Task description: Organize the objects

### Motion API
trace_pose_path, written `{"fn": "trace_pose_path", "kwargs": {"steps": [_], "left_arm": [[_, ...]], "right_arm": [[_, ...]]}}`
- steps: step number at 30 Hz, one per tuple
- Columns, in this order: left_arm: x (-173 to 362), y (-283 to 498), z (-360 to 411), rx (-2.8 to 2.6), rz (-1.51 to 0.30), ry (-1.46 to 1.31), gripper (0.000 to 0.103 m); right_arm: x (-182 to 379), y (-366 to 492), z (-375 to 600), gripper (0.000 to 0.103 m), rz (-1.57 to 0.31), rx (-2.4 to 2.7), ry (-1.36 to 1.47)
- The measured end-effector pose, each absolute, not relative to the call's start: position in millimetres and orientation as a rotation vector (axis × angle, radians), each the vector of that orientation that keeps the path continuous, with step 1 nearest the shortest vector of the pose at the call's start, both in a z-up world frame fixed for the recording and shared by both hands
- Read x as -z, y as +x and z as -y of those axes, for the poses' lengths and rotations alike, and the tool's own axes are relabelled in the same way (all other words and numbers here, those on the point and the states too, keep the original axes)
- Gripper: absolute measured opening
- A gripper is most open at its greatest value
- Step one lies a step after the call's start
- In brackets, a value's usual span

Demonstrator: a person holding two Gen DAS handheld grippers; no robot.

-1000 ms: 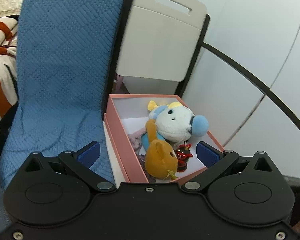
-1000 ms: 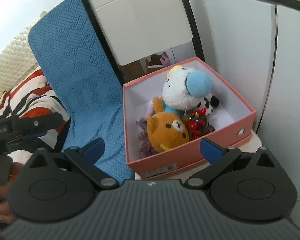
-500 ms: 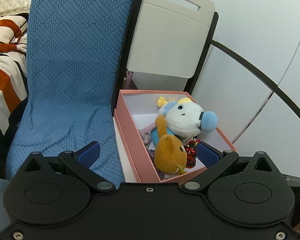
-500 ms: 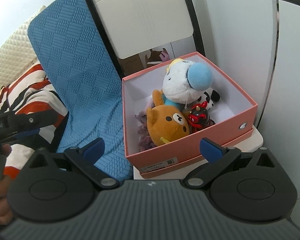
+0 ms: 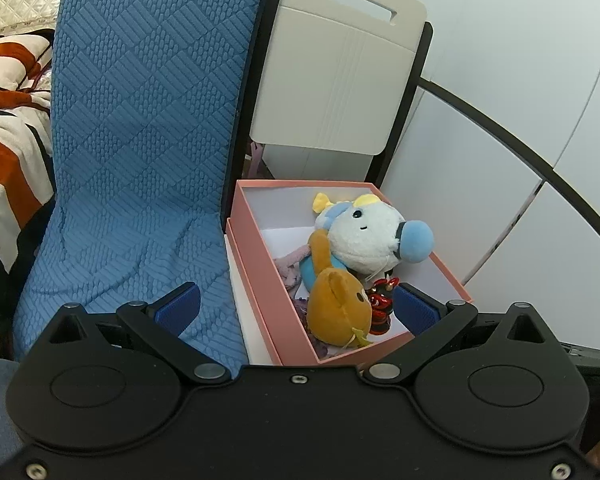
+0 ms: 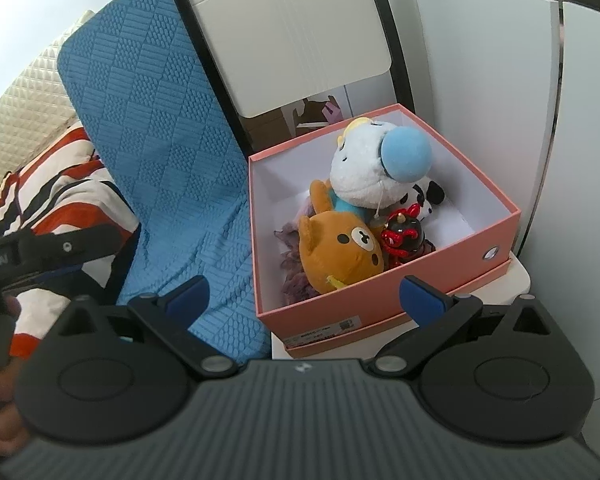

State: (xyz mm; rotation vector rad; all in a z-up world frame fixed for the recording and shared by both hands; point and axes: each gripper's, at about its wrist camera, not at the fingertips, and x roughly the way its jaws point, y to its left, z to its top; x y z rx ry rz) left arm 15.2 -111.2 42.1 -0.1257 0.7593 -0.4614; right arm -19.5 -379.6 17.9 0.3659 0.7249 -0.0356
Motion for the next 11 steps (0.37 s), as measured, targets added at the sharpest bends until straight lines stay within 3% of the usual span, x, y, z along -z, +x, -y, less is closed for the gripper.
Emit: {"fn": "trace_pose_path", "kwargs": {"steps": [11], "left_arm": [[-43.8,13.3,113.0,0.472,-0.757,-0.111,0.103]], "right_arm": [[-15.3,-18.0,381.7,0.103,-0.736,0.039,0.375]]}}
